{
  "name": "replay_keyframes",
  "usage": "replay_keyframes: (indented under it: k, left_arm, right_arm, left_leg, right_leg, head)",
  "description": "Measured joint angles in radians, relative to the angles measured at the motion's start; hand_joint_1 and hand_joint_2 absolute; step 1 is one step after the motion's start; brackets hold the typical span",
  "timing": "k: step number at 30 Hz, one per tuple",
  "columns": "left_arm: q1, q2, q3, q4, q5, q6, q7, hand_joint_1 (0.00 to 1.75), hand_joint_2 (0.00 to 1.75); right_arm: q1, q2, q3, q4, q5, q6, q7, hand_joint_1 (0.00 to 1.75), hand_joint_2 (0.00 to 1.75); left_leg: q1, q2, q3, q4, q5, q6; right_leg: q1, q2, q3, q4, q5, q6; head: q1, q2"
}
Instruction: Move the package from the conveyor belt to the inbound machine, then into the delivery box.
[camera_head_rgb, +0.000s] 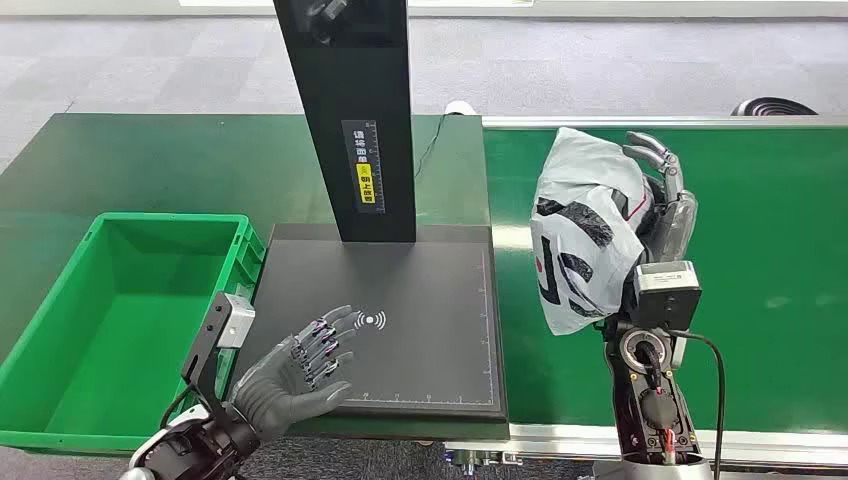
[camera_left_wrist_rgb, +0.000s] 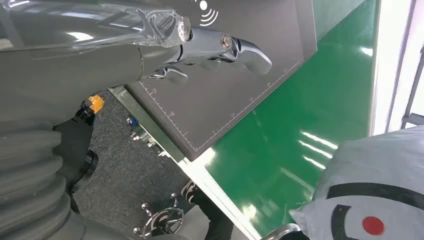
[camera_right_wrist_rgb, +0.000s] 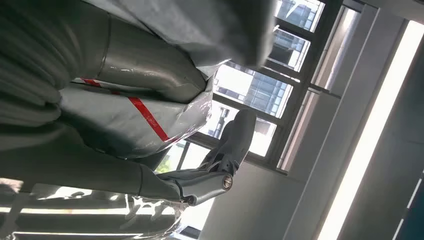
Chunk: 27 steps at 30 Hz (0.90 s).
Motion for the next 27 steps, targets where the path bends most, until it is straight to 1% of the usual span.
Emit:
replay_keyframes:
  k: [4, 7, 10, 13, 17, 20, 23, 27]
  left_arm:
    - [0.0, 0.0, 0.0, 0.0, 0.0, -0.003, 0.0, 0.0, 1.75]
    - [-0.001, 0.001, -0.001, 0.002, 0.0, -0.01, 0.0, 0.0, 1.75]
    - [-0.01, 0.006, -0.005, 0.011, 0.005, -0.011, 0.0, 0.0, 1.75]
    - [-0.025, 0.013, -0.01, 0.025, 0.014, -0.017, 0.0, 0.0, 1.75]
    - [-0.042, 0.018, -0.012, 0.04, 0.019, -0.036, 0.0, 0.0, 1.75]
    - [-0.054, 0.024, -0.012, 0.053, 0.023, -0.044, 0.0, 0.0, 1.75]
    - [-0.064, 0.029, -0.013, 0.069, 0.029, -0.052, 0.0, 0.0, 1.75]
    - [-0.094, 0.035, -0.02, 0.102, 0.038, -0.063, 0.0, 0.0, 1.75]
  right_arm:
    - [-0.002, -0.003, 0.005, 0.005, -0.014, 0.023, 0.009, 1.75, 1.75]
    - [-0.005, -0.006, 0.026, 0.025, -0.044, 0.076, 0.028, 1.75, 1.75]
    - [-0.023, -0.008, 0.063, 0.087, -0.09, 0.152, 0.058, 1.75, 1.75]
    - [-0.047, -0.008, 0.12, 0.189, -0.151, 0.246, 0.097, 1.75, 1.75]
    - [-0.07, -0.008, 0.222, 0.358, -0.247, 0.393, 0.147, 1.75, 1.75]
    - [-0.09, -0.006, 0.309, 0.477, -0.27, 0.487, 0.17, 1.75, 1.75]
    - [-0.12, -0.001, 0.387, 0.591, -0.271, 0.535, 0.167, 1.75, 1.75]
    - [-0.199, 0.028, 0.444, 0.74, -0.283, 0.573, 0.158, 1.75, 1.75]
  left_leg:
    - [0.0, 0.0, 0.0, 0.0, 0.0, 0.0]
    - [0.0, 0.0, 0.0, 0.0, 0.0, 0.0]
    - [0.0, 0.0, 0.0, 0.0, 0.0, 0.0]
    - [0.0, 0.0, 0.0, 0.0, 0.0, 0.0]
    - [0.0, 0.0, 0.0, 0.0, 0.001, 0.0]
    - [0.0, 0.0, 0.0, 0.0, 0.001, 0.0]
    - [0.0, 0.0, 0.0, 0.0, 0.001, 0.0]
    - [0.0, 0.0, 0.0, 0.0, 0.001, 0.0]
  right_leg:
    - [0.0, 0.0, 0.0, 0.0, 0.0, 0.0]
    - [0.0, 0.0, 0.0, 0.0, 0.0, 0.0]
    - [0.0, 0.0, 0.0, 0.0, 0.0, 0.0]
    - [0.0, 0.0, 0.0, 0.0, 0.0, 0.0]
    - [0.0, 0.0, 0.0, 0.0, 0.0, 0.0]
    - [0.0, 0.0, 0.0, 0.0, 0.0, 0.0]
    - [0.0, 0.0, 0.0, 0.0, 0.0, 0.0]
    - [0.0, 0.0, 0.0, 0.0, 0.001, 0.0]
  head:
    - [0.0, 0.0]
    - [0.0, 0.0]
    - [0.0, 0.0]
    - [0.0, 0.0]
    - [0.0, 0.0]
    - [0.0, 0.0]
    - [0.0, 0.0]
    - [0.0, 0.0]
